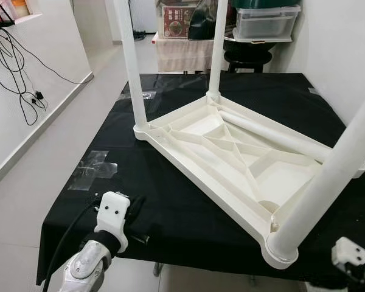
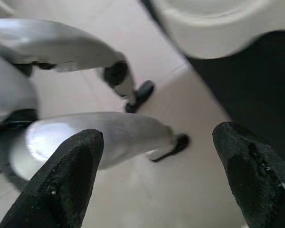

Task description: Building children table

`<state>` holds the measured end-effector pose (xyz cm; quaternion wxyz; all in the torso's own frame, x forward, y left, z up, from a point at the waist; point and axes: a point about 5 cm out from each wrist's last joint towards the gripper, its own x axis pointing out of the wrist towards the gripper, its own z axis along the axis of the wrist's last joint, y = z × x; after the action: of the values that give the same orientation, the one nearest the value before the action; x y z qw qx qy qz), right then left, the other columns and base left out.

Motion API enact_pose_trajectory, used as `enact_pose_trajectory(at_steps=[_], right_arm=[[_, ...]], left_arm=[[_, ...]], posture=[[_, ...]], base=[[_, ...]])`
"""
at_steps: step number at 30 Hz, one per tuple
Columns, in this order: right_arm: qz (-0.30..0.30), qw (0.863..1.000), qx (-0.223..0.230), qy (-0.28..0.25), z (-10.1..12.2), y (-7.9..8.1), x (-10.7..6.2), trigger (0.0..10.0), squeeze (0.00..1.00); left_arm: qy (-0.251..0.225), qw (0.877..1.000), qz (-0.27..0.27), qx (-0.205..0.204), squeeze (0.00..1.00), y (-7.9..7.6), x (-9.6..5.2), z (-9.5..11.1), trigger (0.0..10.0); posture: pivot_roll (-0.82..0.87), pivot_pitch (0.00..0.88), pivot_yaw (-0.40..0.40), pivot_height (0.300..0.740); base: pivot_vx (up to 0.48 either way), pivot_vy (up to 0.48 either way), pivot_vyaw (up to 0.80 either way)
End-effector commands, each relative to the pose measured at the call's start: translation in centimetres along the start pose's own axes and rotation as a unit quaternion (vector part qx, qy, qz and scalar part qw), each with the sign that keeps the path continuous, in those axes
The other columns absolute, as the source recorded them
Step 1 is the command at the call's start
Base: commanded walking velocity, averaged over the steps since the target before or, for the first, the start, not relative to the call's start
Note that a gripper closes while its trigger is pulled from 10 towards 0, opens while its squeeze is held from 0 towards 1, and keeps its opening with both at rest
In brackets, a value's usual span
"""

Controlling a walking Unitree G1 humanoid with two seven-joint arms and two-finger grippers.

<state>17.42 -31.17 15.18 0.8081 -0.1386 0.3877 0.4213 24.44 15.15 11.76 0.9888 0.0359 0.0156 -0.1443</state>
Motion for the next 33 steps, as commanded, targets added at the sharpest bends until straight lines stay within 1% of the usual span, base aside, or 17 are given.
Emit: enact_pose_trajectory(at_steps=[1,2,3,5,10,12,13,15,17,19,20,21,22,23,26,28,33], right_arm=[[-0.044,0.997,-0.03,-0.054,1.6,-1.0,-0.3,10.0,0.0],[-0.044,0.997,-0.03,-0.054,1.6,-1.0,-0.3,10.0,0.0],[-0.061,0.993,-0.042,-0.087,2.6,-1.4,-0.3,10.0,0.0],[-0.031,0.979,-0.072,-0.189,5.9,-0.5,0.9,10.0,0.0],[0.0,0.965,-0.095,-0.246,8.3,0.5,2.2,10.0,0.0],[0.051,0.948,-0.123,-0.288,10.9,2.2,4.2,10.0,0.0],[0.051,0.948,-0.123,-0.288,10.9,2.2,4.2,10.0,0.0],[0.085,0.935,-0.147,-0.312,12.8,3.5,5.8,10.0,0.0],[0.085,0.935,-0.147,-0.312,12.8,3.5,5.8,10.0,0.0],[0.099,0.918,-0.172,-0.342,15.6,4.2,8.1,10.0,0.0],[0.099,0.918,-0.172,-0.342,15.6,4.2,8.1,10.0,0.0],[0.092,0.909,-0.184,-0.362,17.7,4.5,9.7,10.0,0.0],[0.092,0.909,-0.184,-0.362,17.7,4.5,9.7,10.0,0.0],[0.068,0.898,-0.198,-0.387,21.0,5.1,12.0,10.0,0.0],[0.068,0.898,-0.198,-0.387,21.0,5.1,12.0,10.0,0.0],[0.02,0.891,-0.195,-0.408,24.9,5.4,14.7,10.0,0.0],[-0.02,0.886,-0.2,-0.418,28.0,6.0,16.4,10.0,0.0]], left_arm=[[0.011,1.0,-0.001,0.004,0.0,0.2,-0.2,-0.4,10.0],[0.011,1.0,-0.001,0.004,0.0,0.2,-0.2,-0.4,10.0],[0.011,1.0,-0.001,0.004,0.0,0.2,-0.2,-0.4,10.0],[0.011,1.0,-0.002,0.005,0.0,0.2,-0.2,-0.3,10.0],[0.012,1.0,-0.002,0.006,0.0,0.2,-0.2,-0.3,10.0],[0.012,1.0,-0.002,0.006,0.0,0.2,-0.2,-0.3,10.0],[0.012,1.0,-0.002,0.006,0.0,0.2,-0.2,-0.3,10.0],[0.011,1.0,-0.002,0.006,0.0,0.1,-0.2,-0.3,10.0],[0.011,1.0,-0.002,0.006,0.0,0.1,-0.2,-0.3,10.0],[0.011,1.0,-0.001,0.005,0.0,0.0,-0.2,-0.2,10.0],[0.011,1.0,-0.001,0.005,0.0,0.0,-0.2,-0.2,10.0],[0.011,1.0,-0.001,0.005,0.0,0.0,-0.2,-0.2,10.0],[0.011,1.0,-0.001,0.005,0.0,0.0,-0.2,-0.2,10.0],[0.011,1.0,-0.001,0.005,0.0,-0.1,-0.2,-0.2,10.0],[0.011,1.0,-0.001,0.005,0.0,-0.1,-0.2,-0.2,10.0],[0.011,1.0,0.0,0.007,0.0,-0.2,-0.3,-0.2,10.0],[0.009,1.0,0.003,0.014,0.0,-0.3,-0.4,-0.1,10.0]], posture=[[-0.06,0.101,0.031,0.74],[-0.06,0.101,0.031,0.74],[-0.06,0.101,0.031,0.74],[-0.05,0.101,0.033,0.74],[-0.05,0.101,0.034,0.74],[-0.04,0.105,0.036,0.74],[-0.04,0.105,0.036,0.74],[-0.04,0.105,0.033,0.74],[-0.04,0.105,0.033,0.74],[-0.04,0.106,0.035,0.74],[-0.04,0.106,0.035,0.74],[-0.03,0.104,0.032,0.74],[-0.03,0.104,0.032,0.74],[-0.02,0.102,0.031,0.74],[-0.02,0.102,0.031,0.74],[0.0,0.099,0.028,0.74],[0.02,0.097,0.022,0.74]], base=[[0.0,0.0,0.0],[0.0,0.0,0.0],[0.0,0.0,0.0],[0.0,0.0,0.0],[0.0,0.0,0.0],[0.0,0.0,0.0],[0.0,0.0,0.0],[0.0,0.0,0.0],[0.0,0.0,0.0],[0.0,0.0,0.0],[0.0,0.0,0.0],[0.0,0.0,0.0],[0.0,0.0,0.0],[0.0,0.0,0.0],[0.0,0.0,0.0],[0.0,0.0,0.0],[0.0,0.0,0.0]])
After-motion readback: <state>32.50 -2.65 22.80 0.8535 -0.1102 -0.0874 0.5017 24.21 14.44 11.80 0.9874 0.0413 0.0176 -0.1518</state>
